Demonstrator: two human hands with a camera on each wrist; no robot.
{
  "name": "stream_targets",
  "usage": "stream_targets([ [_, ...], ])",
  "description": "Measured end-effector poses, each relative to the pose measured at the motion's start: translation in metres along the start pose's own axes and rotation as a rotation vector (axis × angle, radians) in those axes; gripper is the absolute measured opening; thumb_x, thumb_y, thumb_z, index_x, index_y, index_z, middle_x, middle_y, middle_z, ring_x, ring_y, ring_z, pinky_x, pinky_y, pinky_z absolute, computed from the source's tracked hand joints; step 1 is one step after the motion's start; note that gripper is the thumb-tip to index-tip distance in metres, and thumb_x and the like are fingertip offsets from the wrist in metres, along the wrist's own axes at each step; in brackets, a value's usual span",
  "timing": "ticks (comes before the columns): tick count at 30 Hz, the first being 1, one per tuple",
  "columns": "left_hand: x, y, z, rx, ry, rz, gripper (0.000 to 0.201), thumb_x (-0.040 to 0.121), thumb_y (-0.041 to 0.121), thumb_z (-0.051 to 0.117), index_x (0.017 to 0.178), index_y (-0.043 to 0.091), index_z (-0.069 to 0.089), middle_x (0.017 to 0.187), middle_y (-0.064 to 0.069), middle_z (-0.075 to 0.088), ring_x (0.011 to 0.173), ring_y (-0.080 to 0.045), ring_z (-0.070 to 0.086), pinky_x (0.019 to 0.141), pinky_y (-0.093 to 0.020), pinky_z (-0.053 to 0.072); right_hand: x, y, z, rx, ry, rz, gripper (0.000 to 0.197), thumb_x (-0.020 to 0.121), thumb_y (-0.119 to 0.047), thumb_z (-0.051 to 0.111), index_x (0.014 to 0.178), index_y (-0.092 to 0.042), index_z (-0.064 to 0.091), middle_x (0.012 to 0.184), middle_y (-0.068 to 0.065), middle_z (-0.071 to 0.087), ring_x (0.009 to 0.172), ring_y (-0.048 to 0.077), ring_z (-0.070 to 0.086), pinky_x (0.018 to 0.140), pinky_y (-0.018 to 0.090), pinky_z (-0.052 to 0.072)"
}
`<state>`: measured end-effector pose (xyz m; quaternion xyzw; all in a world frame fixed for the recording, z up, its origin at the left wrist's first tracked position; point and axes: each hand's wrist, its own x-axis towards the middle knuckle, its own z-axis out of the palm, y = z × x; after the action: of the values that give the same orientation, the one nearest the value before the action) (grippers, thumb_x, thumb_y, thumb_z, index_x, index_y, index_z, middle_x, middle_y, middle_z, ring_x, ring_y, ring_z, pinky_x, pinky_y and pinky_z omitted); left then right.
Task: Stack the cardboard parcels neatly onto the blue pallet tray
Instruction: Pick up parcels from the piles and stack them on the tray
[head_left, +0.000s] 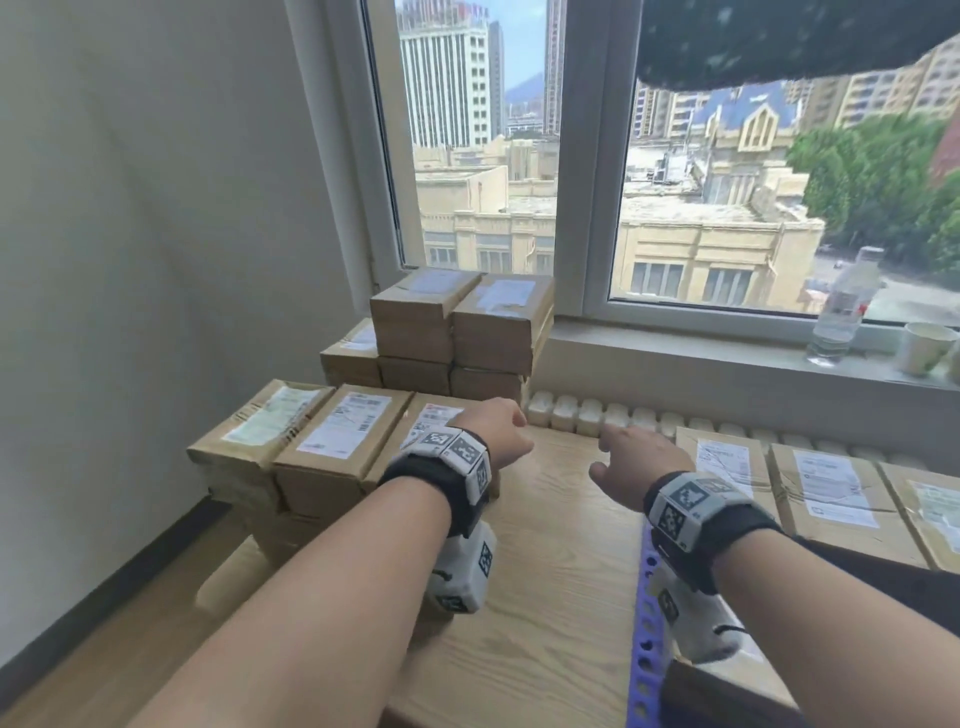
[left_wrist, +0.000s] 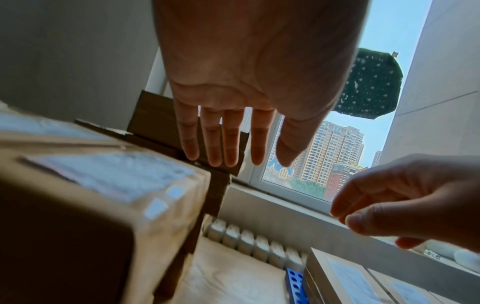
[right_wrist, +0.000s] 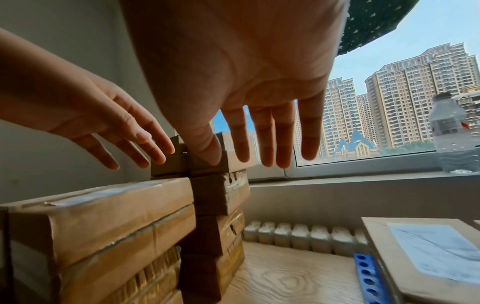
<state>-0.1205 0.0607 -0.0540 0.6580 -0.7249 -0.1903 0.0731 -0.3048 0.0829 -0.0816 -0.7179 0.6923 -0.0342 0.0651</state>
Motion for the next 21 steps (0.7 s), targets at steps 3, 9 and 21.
stream_targets([
  [3, -0.004, -0.026, -0.037, -0.007, 0.02, 0.052, 0.036, 0.09, 0.034, 0.06, 0.125, 0.025, 0.061, 0.13, 0.003, 0.06, 0.118, -0.017, 0.057, 0.098, -0.031, 0.047, 0.009, -0.041, -0.011, -0.001, 0.001, 0.007, 0.032, 0.093, -0.037, 0.047, 0.119, -0.022, 0.055, 0.12, 0.001, 0.06, 0.104, 0.02, 0.057, 0.078, 0.032, 0.044],
  [9, -0.006, -0.084, -0.094, 0.002, 0.074, 0.104, 0.037, 0.091, 0.035, 0.059, 0.127, 0.027, 0.06, 0.131, 0.005, 0.059, 0.118, -0.017, 0.056, 0.096, -0.031, 0.047, 0.03, -0.114, -0.026, 0.073, 0.091, 0.018, 0.027, 0.09, -0.04, 0.048, 0.108, -0.024, 0.06, 0.111, -0.001, 0.064, 0.098, 0.02, 0.06, 0.082, 0.034, 0.05],
  [21, 0.024, -0.174, -0.135, 0.093, 0.146, 0.124, 0.044, 0.091, 0.031, 0.055, 0.135, 0.028, 0.05, 0.136, 0.002, 0.055, 0.122, -0.019, 0.053, 0.097, -0.033, 0.045, 0.069, -0.198, -0.042, 0.06, 0.175, 0.038, 0.012, 0.09, -0.035, 0.048, 0.095, -0.026, 0.054, 0.094, -0.004, 0.059, 0.086, 0.017, 0.057, 0.073, 0.032, 0.046],
])
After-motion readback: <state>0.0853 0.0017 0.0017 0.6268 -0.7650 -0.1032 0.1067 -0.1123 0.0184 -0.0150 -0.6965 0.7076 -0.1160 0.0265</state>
